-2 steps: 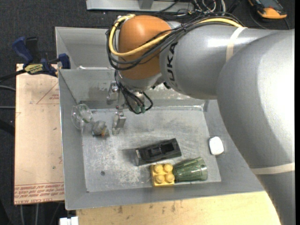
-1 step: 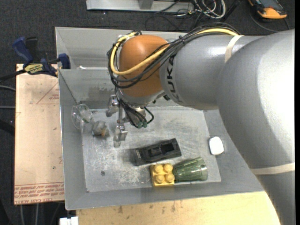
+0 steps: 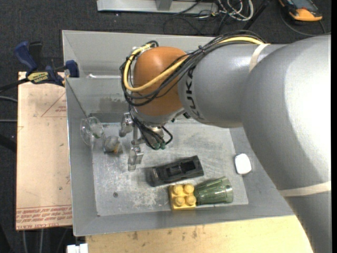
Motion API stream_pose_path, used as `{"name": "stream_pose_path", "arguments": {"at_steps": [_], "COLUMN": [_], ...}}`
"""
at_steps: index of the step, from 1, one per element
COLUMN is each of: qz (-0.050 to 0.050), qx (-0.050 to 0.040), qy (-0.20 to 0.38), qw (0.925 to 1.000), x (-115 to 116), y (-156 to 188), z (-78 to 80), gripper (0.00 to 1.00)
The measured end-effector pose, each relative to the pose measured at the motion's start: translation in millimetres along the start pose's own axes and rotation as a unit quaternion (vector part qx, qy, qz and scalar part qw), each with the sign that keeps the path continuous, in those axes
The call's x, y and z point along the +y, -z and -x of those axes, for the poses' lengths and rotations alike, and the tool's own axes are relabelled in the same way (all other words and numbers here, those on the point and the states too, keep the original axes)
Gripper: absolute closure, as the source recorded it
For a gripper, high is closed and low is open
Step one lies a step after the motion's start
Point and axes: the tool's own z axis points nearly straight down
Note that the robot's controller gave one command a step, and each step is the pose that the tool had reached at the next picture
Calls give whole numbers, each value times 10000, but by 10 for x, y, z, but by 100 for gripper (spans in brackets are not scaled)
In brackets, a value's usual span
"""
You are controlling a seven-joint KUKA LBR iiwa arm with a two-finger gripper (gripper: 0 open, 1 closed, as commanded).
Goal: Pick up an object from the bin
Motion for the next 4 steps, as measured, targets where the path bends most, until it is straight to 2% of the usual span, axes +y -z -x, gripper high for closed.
{"name": "stream_pose_path", "arguments": {"at_steps": [1,2,3,4], "qz": [3,-2,8,-96], "qx": [53,-20,-7,-21], "qy": [295,1691,1063,1381], "qw": [9996,9856,9943,9904], "x": [-75,14,126,548], "y": [-159,-153,-245,-349], "z": [60,149,218,143], "gripper": [0,0,0,100]}}
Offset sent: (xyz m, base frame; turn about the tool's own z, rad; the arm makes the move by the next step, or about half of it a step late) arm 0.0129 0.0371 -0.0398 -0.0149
